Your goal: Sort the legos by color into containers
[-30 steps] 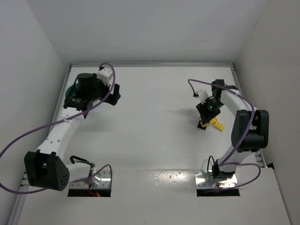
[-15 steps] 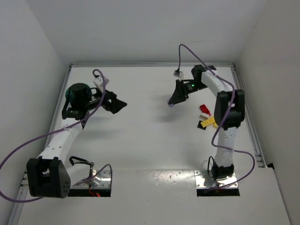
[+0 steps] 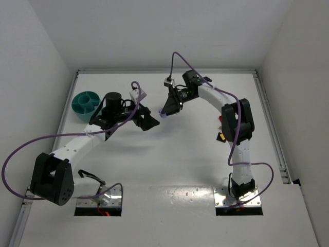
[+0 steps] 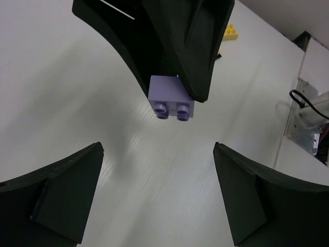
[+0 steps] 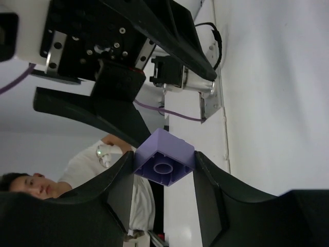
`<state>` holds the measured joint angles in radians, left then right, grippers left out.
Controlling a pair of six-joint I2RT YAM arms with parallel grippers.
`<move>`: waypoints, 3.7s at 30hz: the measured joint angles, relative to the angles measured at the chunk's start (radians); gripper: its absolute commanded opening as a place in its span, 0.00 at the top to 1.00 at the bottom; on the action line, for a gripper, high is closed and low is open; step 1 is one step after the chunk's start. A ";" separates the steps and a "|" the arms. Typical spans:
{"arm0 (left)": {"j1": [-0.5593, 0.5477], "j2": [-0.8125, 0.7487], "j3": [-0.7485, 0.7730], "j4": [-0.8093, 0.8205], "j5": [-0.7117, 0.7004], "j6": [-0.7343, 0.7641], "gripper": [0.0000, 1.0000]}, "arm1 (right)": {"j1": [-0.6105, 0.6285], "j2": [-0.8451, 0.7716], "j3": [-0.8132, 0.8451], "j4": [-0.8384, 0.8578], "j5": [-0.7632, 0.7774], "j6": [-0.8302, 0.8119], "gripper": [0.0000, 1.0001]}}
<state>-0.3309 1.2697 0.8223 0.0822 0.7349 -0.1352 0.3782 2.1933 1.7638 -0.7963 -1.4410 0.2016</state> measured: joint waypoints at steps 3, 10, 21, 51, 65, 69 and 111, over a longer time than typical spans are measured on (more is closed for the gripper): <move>-0.009 0.000 0.000 -0.009 -0.019 0.024 0.06 | -0.001 0.000 -0.004 0.101 -0.011 0.105 0.66; -0.045 0.000 0.021 -0.044 -0.052 0.072 0.06 | 0.017 0.000 -0.049 0.254 -0.018 0.257 0.66; -0.083 0.017 0.058 -0.051 -0.076 0.112 0.06 | 0.049 -0.009 -0.088 0.341 -0.026 0.337 0.66; -0.126 0.060 0.129 -0.098 -0.082 0.155 0.38 | 0.074 -0.068 -0.157 0.404 -0.026 0.349 0.66; -0.129 0.059 0.129 -0.095 -0.101 0.166 0.41 | 0.068 -0.078 -0.159 0.408 -0.005 0.352 0.66; -0.127 0.059 0.129 -0.096 -0.108 0.162 0.29 | 0.066 -0.097 -0.174 0.419 -0.002 0.352 0.66; 0.034 0.140 0.287 -0.332 -0.361 0.123 0.95 | -0.109 -0.109 -0.031 0.092 0.364 0.108 0.27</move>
<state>-0.2970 1.4101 1.1091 -0.2501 0.3740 -0.0124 0.2687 2.0838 1.7332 -0.7044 -1.0771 0.3096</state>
